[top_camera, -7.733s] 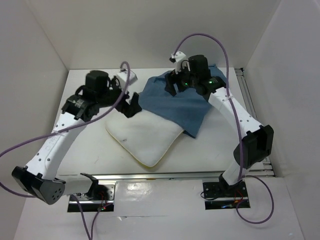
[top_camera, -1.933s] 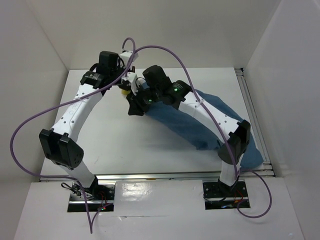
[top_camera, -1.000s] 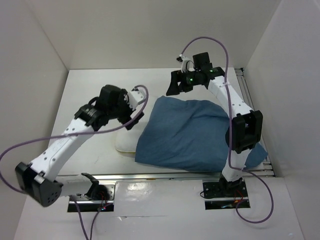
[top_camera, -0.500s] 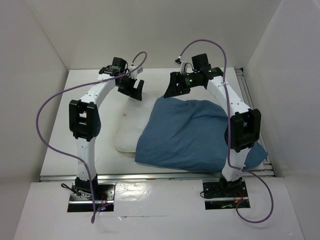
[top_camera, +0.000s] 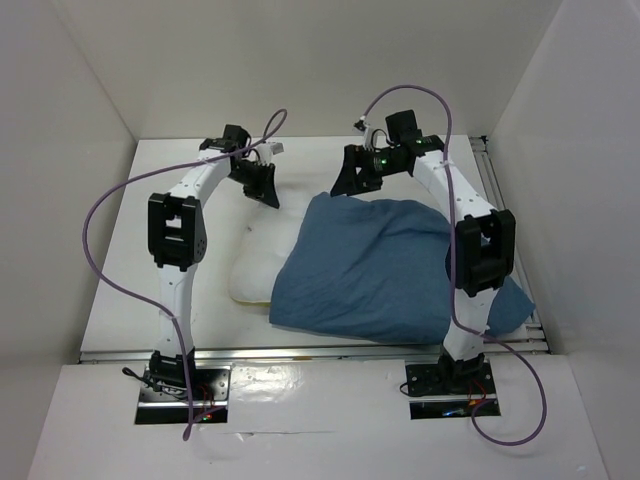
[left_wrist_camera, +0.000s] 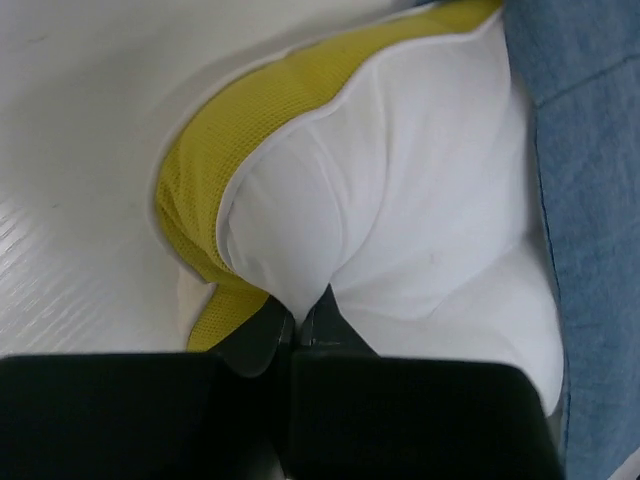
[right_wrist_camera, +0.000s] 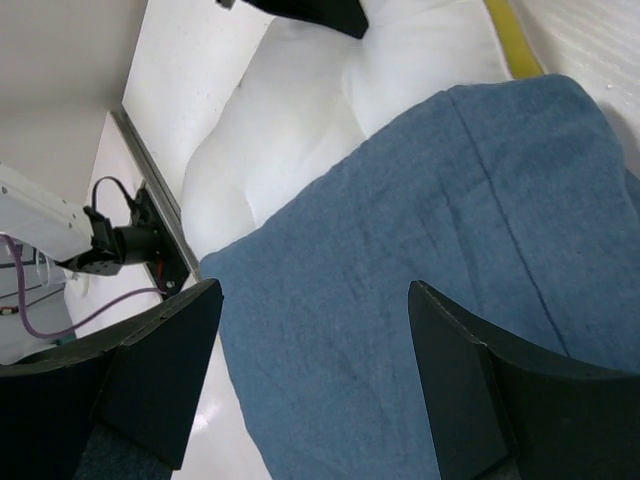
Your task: Put the pillow into the pillowcase
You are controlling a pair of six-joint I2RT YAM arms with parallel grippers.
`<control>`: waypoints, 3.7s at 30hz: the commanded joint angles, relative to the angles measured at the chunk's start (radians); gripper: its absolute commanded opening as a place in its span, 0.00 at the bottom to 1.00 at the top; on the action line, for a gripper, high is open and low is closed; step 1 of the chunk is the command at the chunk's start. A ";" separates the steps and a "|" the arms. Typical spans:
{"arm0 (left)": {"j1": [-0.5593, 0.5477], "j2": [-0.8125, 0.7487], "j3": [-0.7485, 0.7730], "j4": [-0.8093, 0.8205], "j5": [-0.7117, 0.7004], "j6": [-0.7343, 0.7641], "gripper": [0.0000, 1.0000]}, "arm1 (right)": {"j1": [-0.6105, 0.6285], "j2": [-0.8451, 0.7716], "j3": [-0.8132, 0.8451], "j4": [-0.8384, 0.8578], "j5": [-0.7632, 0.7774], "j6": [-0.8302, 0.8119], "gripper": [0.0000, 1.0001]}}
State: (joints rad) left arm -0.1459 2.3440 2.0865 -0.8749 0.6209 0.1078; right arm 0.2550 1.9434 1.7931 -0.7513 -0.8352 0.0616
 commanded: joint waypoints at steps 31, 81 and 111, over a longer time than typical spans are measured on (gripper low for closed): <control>-0.342 -0.963 -0.614 0.458 -0.529 0.308 0.00 | 0.099 -0.041 0.126 -0.037 0.304 0.010 0.45; -0.236 -0.875 -0.599 0.680 -0.065 -0.287 0.00 | 0.300 0.008 0.488 0.277 0.091 0.101 0.00; -0.159 -0.626 -0.798 1.476 0.585 -1.305 0.00 | 0.443 0.023 0.554 0.452 0.157 0.018 0.00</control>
State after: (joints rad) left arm -0.2169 1.7191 1.3048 0.4469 1.1412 -1.0832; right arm 0.6113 1.9594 2.2353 -0.5285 -0.6083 0.0788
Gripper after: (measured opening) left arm 0.043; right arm 0.007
